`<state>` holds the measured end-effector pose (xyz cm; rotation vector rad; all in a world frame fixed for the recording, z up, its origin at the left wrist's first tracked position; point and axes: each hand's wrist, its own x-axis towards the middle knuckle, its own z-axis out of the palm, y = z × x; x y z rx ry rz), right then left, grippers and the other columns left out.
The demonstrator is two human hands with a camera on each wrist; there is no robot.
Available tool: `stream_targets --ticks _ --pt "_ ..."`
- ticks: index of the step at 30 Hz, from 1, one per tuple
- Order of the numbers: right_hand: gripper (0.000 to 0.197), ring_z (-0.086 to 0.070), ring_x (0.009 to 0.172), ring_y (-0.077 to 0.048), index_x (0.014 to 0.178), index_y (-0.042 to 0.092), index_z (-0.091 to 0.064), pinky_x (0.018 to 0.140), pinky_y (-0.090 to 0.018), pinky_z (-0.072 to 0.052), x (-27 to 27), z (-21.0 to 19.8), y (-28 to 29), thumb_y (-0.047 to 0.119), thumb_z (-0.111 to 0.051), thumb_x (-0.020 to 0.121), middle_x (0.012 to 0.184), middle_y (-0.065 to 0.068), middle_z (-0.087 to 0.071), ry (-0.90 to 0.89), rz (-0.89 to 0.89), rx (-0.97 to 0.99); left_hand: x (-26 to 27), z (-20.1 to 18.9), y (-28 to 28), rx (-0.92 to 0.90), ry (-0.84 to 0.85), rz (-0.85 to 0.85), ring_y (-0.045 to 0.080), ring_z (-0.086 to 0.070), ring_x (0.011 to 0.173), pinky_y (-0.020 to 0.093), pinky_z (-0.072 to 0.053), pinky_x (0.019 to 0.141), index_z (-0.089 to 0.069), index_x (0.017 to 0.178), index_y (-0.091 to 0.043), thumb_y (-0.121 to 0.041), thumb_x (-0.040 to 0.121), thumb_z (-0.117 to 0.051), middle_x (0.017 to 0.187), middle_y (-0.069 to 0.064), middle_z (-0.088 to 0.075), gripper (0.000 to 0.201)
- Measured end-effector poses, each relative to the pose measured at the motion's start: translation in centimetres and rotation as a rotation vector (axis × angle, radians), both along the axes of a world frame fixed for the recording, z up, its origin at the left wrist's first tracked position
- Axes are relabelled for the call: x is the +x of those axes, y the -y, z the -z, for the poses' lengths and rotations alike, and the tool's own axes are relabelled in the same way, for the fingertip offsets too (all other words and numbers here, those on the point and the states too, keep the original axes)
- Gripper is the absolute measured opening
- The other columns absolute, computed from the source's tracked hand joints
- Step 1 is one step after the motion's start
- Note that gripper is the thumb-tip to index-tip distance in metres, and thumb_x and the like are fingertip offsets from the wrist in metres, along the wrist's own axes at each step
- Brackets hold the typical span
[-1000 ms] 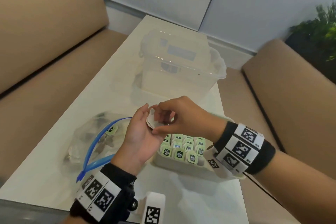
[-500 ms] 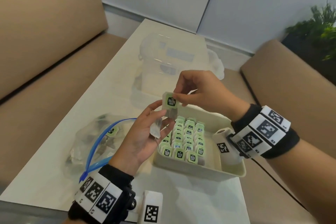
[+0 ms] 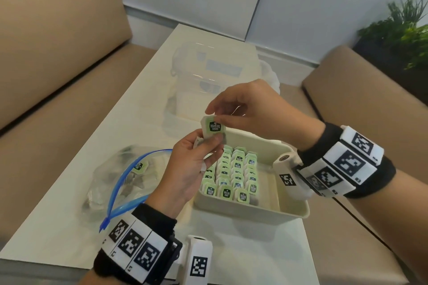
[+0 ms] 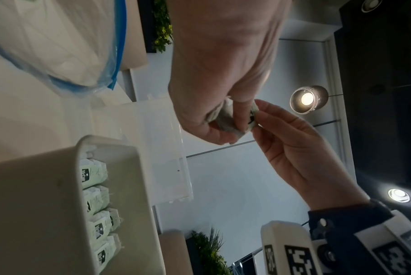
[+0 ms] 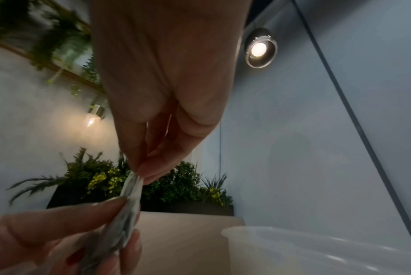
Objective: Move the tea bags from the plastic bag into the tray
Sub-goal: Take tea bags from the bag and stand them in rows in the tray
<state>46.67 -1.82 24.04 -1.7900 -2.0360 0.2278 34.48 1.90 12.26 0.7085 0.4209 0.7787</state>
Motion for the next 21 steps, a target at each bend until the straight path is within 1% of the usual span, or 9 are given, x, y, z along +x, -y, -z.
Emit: stream_targets --ticks 4,9,10,12,14,17,18,19,21 --pt "0.017 -0.066 0.069 -0.009 0.098 0.018 -0.073 0.071 -0.022 -0.052 -0.7 -0.8 0.1 0.015 -0.069 0.082 0.076 0.009 -0.065 0.098 -0.045 -0.006 0.1 -0.3 0.3 0.009 0.016 0.0 0.006 -0.065 0.069 0.017 -0.052 0.065 -0.068 0.08 -0.015 -0.015 0.069 -0.067 0.073 -0.001 -0.069 0.011" --pt "0.013 -0.061 0.066 -0.002 0.094 0.019 -0.074 0.07 -0.012 -0.049 -0.6 -0.8 0.1 0.018 -0.07 0.082 0.076 0.012 -0.065 0.148 -0.064 -0.066 -0.1 -0.2 0.4 0.002 0.008 0.008 0.01 -0.065 0.073 0.018 -0.053 0.067 -0.072 0.082 -0.015 -0.017 0.069 -0.07 0.076 0.003 -0.068 0.013" --pt "0.011 -0.061 0.066 -0.002 0.092 0.019 -0.074 0.07 -0.012 -0.048 -0.4 -0.8 0.2 0.017 -0.069 0.083 0.077 0.012 -0.066 0.153 -0.05 -0.081 -0.2 -0.1 0.3 -0.021 0.007 0.021 0.012 -0.066 0.077 0.019 -0.053 0.068 -0.072 0.09 -0.014 -0.022 0.067 -0.074 0.082 0.005 -0.07 0.024" --pt "0.008 -0.063 0.069 -0.003 0.088 0.02 -0.073 0.068 -0.013 -0.048 0.4 -1.0 0.6 0.017 -0.069 0.083 0.077 0.011 -0.068 0.176 -0.009 -0.14 -0.6 0.2 -0.1 -0.128 0.033 0.05 0.02 -0.068 0.087 0.024 -0.056 0.071 -0.064 0.109 -0.01 -0.034 0.056 -0.087 0.097 0.011 -0.07 0.063" --pt "0.009 -0.063 0.07 -0.003 0.085 0.023 -0.071 0.066 -0.012 -0.047 1.6 -0.9 1.2 0.015 -0.069 0.082 0.076 0.01 -0.069 0.212 0.037 -0.281 -1.1 0.5 -0.6 -0.317 0.086 0.044 0.028 -0.069 0.091 0.031 -0.059 0.075 -0.061 0.111 -0.009 -0.035 0.045 -0.093 0.103 0.014 -0.068 0.078" --pt "0.008 -0.061 0.068 0.001 0.086 0.025 -0.07 0.066 -0.012 -0.045 4.1 1.1 2.0 0.019 -0.07 0.081 0.074 0.013 -0.066 0.302 0.13 -0.576 -1.8 0.9 -1.4 -0.476 0.11 0.002 0.033 -0.065 0.1 0.038 -0.056 0.083 -0.059 0.111 -0.007 -0.03 0.071 -0.069 0.118 0.017 -0.06 0.047" --pt "0.007 -0.059 0.067 0.002 0.088 0.024 -0.07 0.065 -0.012 -0.044 4.9 2.2 2.1 0.021 -0.071 0.081 0.075 0.013 -0.065 0.357 0.149 -0.653 -2.0 1.1 -1.6 -0.479 0.111 0.002 0.033 -0.065 0.102 0.038 -0.055 0.084 -0.06 0.11 -0.006 -0.028 0.073 -0.064 0.12 0.017 -0.059 0.043" --pt "0.01 -0.057 0.067 0.001 0.089 0.023 -0.071 0.066 -0.013 -0.045 5.7 3.6 2.2 0.023 -0.072 0.08 0.079 0.011 -0.067 0.408 0.164 -0.723 -2.1 1.4 -1.9 -0.474 0.121 0.011 0.033 -0.065 0.103 0.038 -0.055 0.085 -0.062 0.108 -0.006 -0.026 0.07 -0.067 0.12 0.017 -0.059 0.044" --pt "0.017 -0.058 0.074 -0.006 0.093 0.022 -0.072 0.074 -0.021 -0.05 7.1 6.4 2.4 0.026 -0.074 0.077 0.09 0.007 -0.07 0.468 0.179 -0.864 -2.3 1.8 -2.2 -0.456 0.154 0.038 0.034 -0.066 0.103 0.039 -0.055 0.087 -0.067 0.103 -0.005 -0.023 0.048 -0.084 0.115 0.017 -0.063 0.06"
